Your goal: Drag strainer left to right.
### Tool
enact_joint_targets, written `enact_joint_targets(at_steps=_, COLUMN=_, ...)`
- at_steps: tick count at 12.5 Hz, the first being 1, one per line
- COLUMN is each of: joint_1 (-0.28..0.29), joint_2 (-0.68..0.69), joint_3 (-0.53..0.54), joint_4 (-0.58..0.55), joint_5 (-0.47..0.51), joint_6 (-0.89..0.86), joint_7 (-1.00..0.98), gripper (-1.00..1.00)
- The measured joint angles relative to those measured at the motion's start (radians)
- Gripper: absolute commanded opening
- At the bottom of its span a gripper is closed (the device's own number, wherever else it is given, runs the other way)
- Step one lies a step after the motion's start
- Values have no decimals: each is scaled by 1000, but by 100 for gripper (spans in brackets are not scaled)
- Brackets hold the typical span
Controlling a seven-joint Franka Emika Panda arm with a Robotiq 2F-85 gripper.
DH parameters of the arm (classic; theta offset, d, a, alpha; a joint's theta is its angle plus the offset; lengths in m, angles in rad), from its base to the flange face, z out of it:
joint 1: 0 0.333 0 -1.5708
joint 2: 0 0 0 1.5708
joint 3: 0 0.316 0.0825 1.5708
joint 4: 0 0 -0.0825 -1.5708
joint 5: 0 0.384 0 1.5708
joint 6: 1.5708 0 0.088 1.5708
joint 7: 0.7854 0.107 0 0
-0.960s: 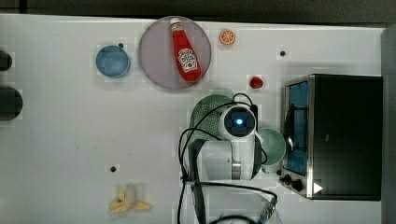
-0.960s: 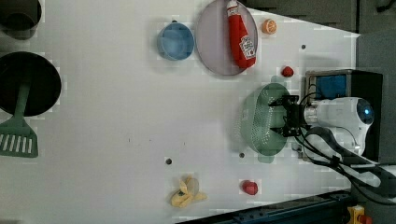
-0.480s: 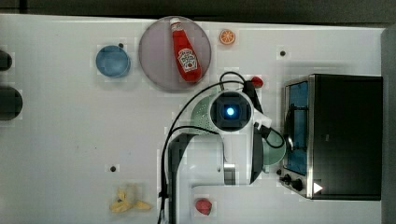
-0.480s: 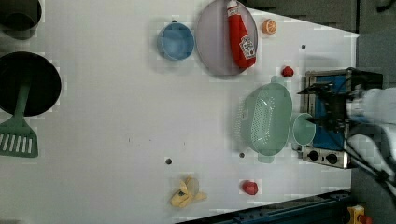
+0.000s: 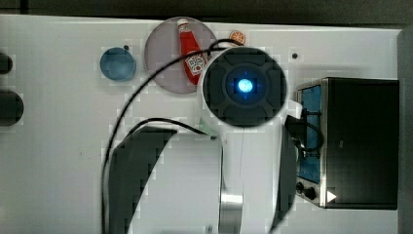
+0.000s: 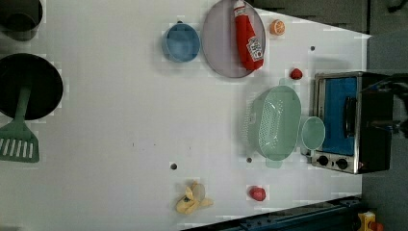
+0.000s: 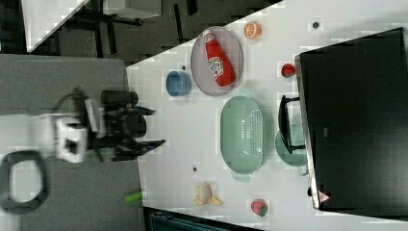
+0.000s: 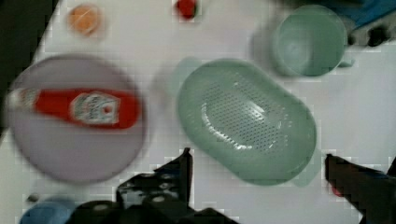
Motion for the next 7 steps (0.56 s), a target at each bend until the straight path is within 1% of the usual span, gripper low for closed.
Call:
enact_joint_targets(at_steps=2, joint_1=2, joint_2=-49, joint_3=-6, joint_4=61, joint_5=0, joint_6=-56, joint_7=-92, gripper=100)
enact_joint_targets(at_steps=4, joint_1=-4, joint_2=-87, joint_3=-9, joint_4=86, joint_5=-11, joint_6=-99, joint_7=-129, gripper=100)
enact_joint_targets(at_steps=7, joint_1=7, joint_2=-71, joint_3=-15, joint_4=117, joint_5=16, joint_6=-123, joint_7=-154, gripper=100)
